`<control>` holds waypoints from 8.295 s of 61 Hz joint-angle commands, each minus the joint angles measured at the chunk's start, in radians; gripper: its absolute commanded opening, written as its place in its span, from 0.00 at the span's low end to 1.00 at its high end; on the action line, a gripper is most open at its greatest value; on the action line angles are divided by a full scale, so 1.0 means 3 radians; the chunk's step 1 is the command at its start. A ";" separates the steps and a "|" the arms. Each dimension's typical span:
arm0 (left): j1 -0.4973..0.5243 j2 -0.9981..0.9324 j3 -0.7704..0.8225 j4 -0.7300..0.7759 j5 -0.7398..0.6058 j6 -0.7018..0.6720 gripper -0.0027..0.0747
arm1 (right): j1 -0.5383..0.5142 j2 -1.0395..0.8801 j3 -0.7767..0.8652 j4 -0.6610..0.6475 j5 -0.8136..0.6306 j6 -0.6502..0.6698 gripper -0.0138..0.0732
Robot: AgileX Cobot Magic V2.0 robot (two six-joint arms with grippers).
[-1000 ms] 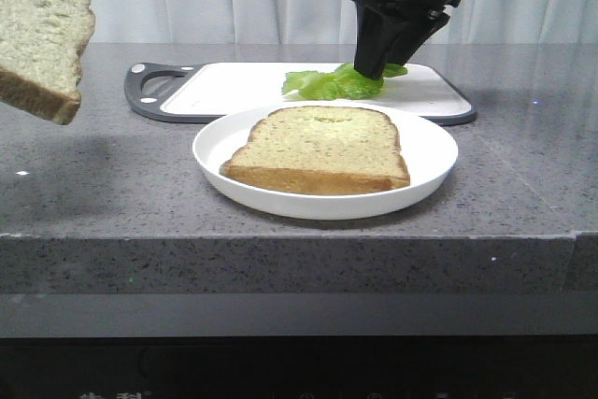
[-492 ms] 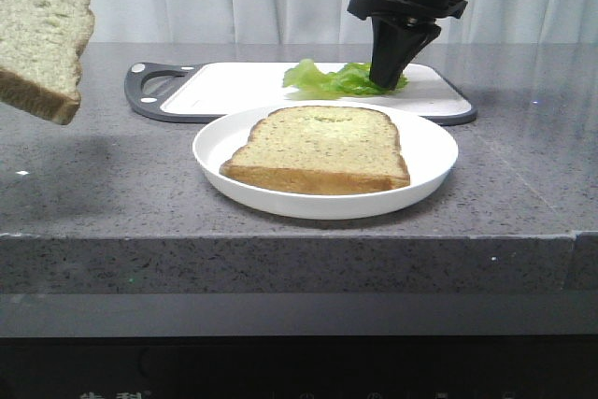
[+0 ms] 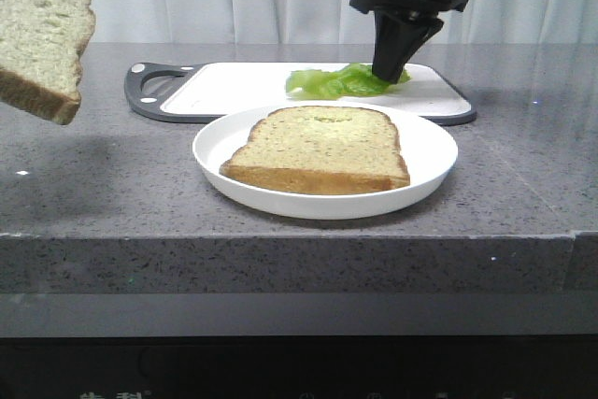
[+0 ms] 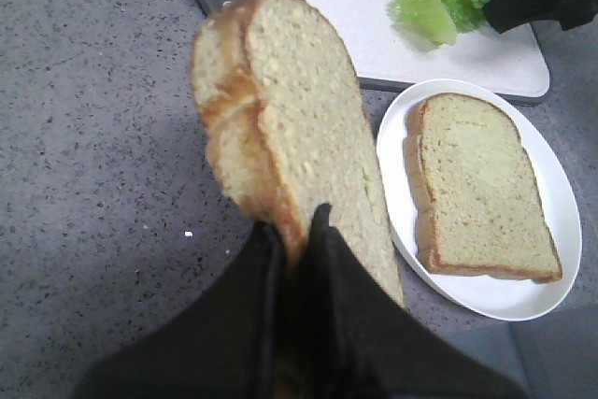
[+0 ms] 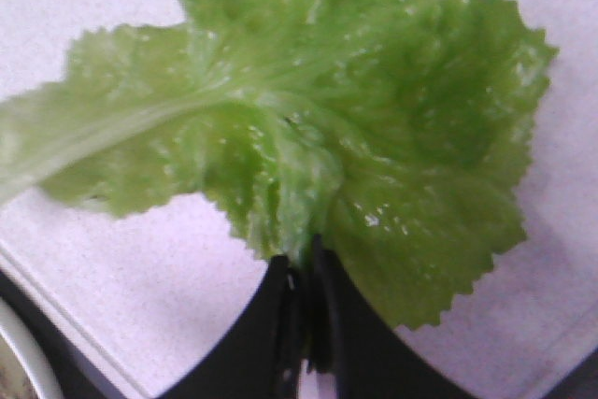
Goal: Left arm grabs bread, right arm adds lettuce
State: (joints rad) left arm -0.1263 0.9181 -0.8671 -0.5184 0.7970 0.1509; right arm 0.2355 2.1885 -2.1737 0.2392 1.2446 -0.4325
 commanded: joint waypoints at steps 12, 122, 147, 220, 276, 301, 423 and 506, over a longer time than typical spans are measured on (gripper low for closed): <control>0.0003 -0.0027 -0.0089 -0.0102 -0.0205 -0.0001 0.01 | -0.0031 -0.0539 -0.0186 0.0009 0.0298 0.0149 0.08; 0.0003 -0.0027 -0.0089 -0.0102 -0.0238 -0.0001 0.01 | 0.0671 -0.2215 0.3058 0.0636 -0.1307 0.0047 0.09; 0.0003 -0.0027 -0.0089 -0.0102 -0.0238 -0.0001 0.01 | 0.0671 -0.2182 0.3055 0.0579 -0.1236 0.0050 0.36; 0.0003 -0.0027 -0.0089 -0.0108 -0.0290 -0.0001 0.01 | 0.0266 -0.3072 0.2853 0.0407 -0.1186 0.0211 0.08; 0.0003 -0.0027 -0.0089 -0.0107 -0.0306 -0.0001 0.01 | -0.0173 -0.5688 0.5616 0.0386 -0.3373 0.0101 0.08; 0.0003 0.0167 -0.0149 -0.1661 -0.0182 0.0827 0.01 | -0.0173 -0.5824 0.5671 0.0386 -0.3371 0.0101 0.08; -0.0105 0.1710 -0.1080 -0.2238 0.1050 0.1635 0.01 | -0.0173 -0.5824 0.5671 0.0386 -0.3358 0.0101 0.08; -0.0105 -0.2655 0.1710 0.0005 -0.2263 0.1264 0.01 | -0.0173 -0.5824 0.5671 0.0386 -0.3358 0.0101 0.08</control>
State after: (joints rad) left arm -0.1584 0.1624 -0.3488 -0.5087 0.2316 0.5398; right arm 0.1915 0.4393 -0.4472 0.3478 0.3171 -0.3949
